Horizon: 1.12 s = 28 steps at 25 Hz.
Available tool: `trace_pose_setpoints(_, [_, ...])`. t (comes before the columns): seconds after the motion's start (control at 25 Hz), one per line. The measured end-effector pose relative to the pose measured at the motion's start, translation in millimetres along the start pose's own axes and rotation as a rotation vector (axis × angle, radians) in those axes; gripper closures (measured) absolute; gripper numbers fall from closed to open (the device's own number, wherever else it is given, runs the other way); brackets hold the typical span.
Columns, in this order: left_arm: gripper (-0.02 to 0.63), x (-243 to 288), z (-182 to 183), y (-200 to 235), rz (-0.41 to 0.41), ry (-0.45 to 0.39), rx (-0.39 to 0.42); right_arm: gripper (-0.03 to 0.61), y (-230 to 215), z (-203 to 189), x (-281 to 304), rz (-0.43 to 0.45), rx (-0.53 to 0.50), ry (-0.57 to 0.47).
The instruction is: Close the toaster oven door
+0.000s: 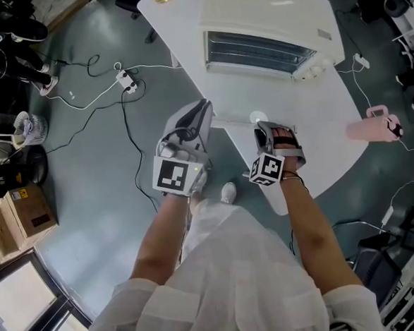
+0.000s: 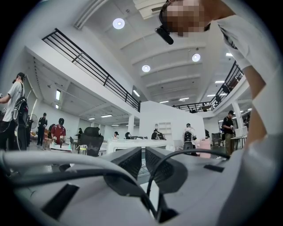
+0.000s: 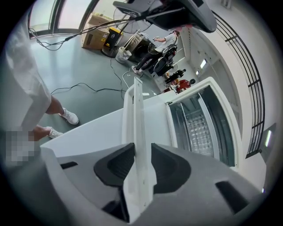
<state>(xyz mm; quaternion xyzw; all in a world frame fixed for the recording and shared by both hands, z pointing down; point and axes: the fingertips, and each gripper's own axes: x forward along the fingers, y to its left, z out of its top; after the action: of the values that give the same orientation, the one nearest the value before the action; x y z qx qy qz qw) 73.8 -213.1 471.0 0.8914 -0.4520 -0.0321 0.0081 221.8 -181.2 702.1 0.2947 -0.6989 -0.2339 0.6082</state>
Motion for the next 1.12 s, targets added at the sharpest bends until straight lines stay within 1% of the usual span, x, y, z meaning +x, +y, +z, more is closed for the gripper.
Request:
trace_pose_setpoints(0.28, [0.589,1,-2,0,0.000,0.001,0.002,0.469,-1,-1,0,0.007,0.000,0.000])
trace_pose_setpoints(0.48, [0.589,1,2,0,0.004,-0.002,-0.002,0.493,-8,2,-6,-0.007,0.000,-0.010])
trace_pose_setpoints(0.64, [0.589,1,6,-2,-0.001,-0.004,0.002,0.496,-13,3,-11,-0.013,0.001,-0.012])
trace_pose_setpoints(0.72, [0.589,1,7,-3,0.000,-0.004,0.002,0.507,-14,4,-12,-0.011,-0.003,-0.012])
trace_pose_setpoints(0.8, [0.589,1,9,-3,0.001,-0.002,0.003,0.539,-17,5,-15,-0.021,-0.006,-0.016])
trace_pose_setpoints(0.96, [0.589,-1,16,-1,0.015,-0.024,0.013,0.541,-24,7,-20,-0.036,-0.001,-0.018])
trace_pose_setpoints(1.12, [0.589,-3,18,1,0.017,-0.016,0.009,0.545,-34,7,-25,-0.054,-0.002,-0.019])
